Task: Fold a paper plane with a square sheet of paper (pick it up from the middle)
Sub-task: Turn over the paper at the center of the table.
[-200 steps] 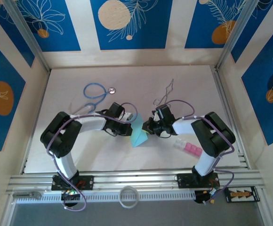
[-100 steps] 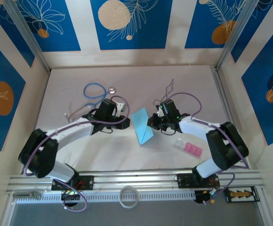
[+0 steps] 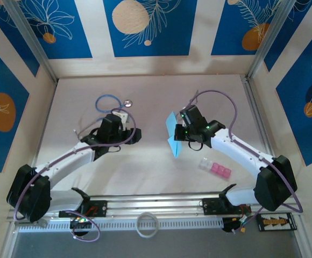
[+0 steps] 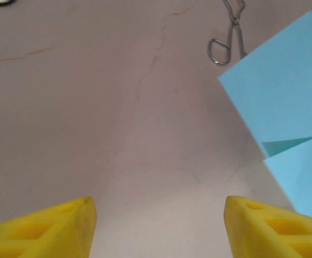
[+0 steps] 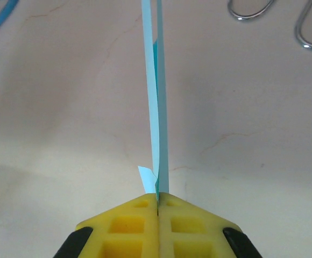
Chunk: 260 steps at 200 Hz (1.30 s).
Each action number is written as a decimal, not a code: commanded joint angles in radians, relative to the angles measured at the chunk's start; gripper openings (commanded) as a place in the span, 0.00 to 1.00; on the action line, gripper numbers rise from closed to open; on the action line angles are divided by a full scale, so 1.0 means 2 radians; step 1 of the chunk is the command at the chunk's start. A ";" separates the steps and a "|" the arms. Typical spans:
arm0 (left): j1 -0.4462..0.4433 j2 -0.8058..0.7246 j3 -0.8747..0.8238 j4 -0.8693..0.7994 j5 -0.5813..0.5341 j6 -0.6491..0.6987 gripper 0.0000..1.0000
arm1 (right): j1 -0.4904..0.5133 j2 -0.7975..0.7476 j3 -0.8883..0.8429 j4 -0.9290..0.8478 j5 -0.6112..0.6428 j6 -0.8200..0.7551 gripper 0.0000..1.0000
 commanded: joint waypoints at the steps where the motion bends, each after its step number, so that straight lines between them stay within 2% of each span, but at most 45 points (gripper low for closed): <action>1: 0.010 -0.016 -0.004 -0.013 -0.035 -0.008 0.74 | 0.017 0.005 0.030 -0.075 0.078 -0.016 0.03; 41: 0.028 -0.042 -0.018 -0.020 -0.046 -0.024 0.88 | 0.051 0.056 0.095 -0.173 0.207 -0.001 0.03; 55: 0.035 -0.059 -0.032 -0.012 -0.059 -0.046 0.97 | 0.063 0.081 0.118 -0.208 0.253 0.011 0.02; 75: 0.044 -0.081 -0.047 0.000 -0.059 -0.053 1.00 | 0.086 0.122 0.145 -0.238 0.299 0.025 0.02; 99: 0.053 -0.104 -0.049 -0.025 -0.082 -0.057 1.00 | 0.114 0.184 0.180 -0.260 0.319 0.038 0.01; 123: 0.056 -0.145 -0.045 -0.091 -0.168 -0.078 1.00 | 0.145 0.262 0.232 -0.286 0.316 0.047 0.00; 152: 0.060 -0.214 -0.063 -0.122 -0.221 -0.086 1.00 | 0.179 0.348 0.303 -0.289 0.287 0.045 0.02; 188: 0.062 -0.277 -0.079 -0.142 -0.248 -0.089 1.00 | 0.194 0.389 0.343 -0.221 0.178 0.023 0.05; 225: 0.062 -0.280 -0.081 -0.133 -0.202 -0.074 0.95 | 0.185 0.372 0.323 -0.136 0.061 0.003 0.17; 246: 0.062 -0.252 -0.076 -0.114 -0.153 -0.065 0.85 | 0.167 0.321 0.264 -0.059 -0.016 0.005 0.37; 260: 0.062 -0.226 -0.069 -0.108 -0.125 -0.066 0.83 | 0.148 0.276 0.215 -0.010 -0.059 0.015 0.43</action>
